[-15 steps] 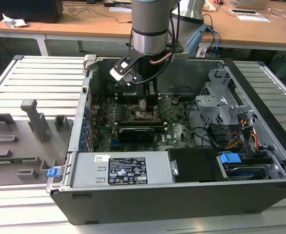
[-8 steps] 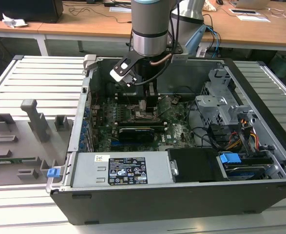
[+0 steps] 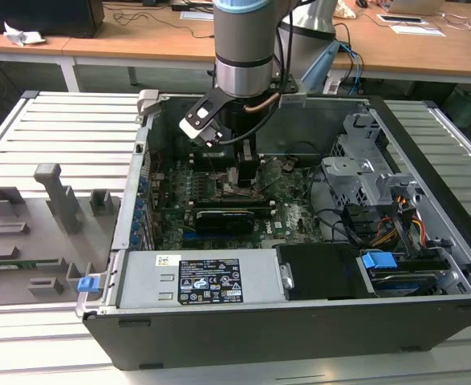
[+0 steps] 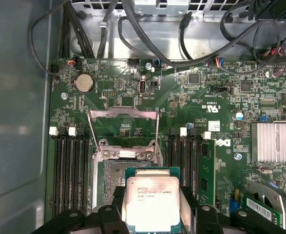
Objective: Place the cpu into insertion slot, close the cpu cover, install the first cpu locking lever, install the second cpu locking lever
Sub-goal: 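Place the cpu into insertion slot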
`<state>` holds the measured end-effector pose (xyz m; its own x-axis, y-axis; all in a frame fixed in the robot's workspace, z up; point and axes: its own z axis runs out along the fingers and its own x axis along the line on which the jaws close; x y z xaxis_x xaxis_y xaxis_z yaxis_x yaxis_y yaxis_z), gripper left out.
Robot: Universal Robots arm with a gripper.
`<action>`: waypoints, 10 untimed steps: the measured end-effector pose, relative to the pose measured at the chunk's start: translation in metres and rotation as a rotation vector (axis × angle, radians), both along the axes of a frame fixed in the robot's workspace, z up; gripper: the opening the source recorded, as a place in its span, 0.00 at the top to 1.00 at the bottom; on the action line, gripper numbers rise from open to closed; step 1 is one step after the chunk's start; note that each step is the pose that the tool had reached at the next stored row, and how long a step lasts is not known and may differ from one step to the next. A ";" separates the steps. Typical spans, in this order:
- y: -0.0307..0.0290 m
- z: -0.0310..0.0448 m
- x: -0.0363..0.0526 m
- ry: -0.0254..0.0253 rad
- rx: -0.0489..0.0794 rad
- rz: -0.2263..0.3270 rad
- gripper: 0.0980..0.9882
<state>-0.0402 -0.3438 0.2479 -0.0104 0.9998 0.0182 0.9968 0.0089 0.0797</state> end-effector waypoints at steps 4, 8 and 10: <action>0.0000 -0.0031 -0.0003 0.0006 0.000 0.000 0.52; 0.0001 -0.0044 -0.0002 0.0005 0.000 0.000 0.52; 0.0001 -0.0046 -0.0001 0.0005 0.000 0.000 0.52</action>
